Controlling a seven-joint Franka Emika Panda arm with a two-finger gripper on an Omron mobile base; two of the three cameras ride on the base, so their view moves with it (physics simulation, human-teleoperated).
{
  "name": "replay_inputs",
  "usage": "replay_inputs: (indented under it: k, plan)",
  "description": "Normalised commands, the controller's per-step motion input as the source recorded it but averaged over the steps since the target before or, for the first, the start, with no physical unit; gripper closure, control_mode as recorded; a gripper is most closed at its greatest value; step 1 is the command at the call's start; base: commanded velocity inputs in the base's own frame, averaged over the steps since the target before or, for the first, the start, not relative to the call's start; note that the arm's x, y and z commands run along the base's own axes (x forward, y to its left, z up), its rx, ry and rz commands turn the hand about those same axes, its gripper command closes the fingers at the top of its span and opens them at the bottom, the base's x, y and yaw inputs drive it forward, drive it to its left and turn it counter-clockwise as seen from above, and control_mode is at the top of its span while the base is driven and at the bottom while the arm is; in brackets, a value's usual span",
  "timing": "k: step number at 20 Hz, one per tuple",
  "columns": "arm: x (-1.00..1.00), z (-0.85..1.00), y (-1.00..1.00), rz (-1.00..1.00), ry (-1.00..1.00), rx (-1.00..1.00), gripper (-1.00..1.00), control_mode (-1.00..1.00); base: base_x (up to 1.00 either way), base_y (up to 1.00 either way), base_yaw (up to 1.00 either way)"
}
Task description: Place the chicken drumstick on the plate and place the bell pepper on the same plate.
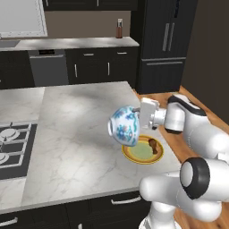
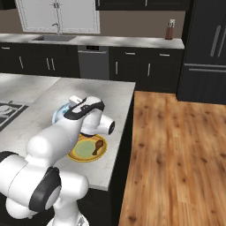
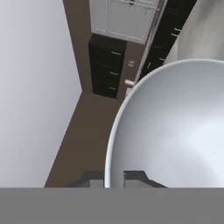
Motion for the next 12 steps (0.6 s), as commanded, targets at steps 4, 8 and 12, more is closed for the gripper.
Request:
replay_inputs:
  k: [4, 8, 12]
  plan:
    - [-0.01, 0.00, -0.10, -0.07, -0.01, 0.14, 1.00, -1.00, 0.00, 0.00, 0.00]
    - [0.00, 0.00, -0.13, -0.04, 0.00, 0.14, 1.00, -1.00, 0.00, 0.00, 0.00]
    - [0.00, 0.00, -0.09, -0.02, 0.00, 0.07, 1.00, -1.00, 0.00, 0.00, 0.00]
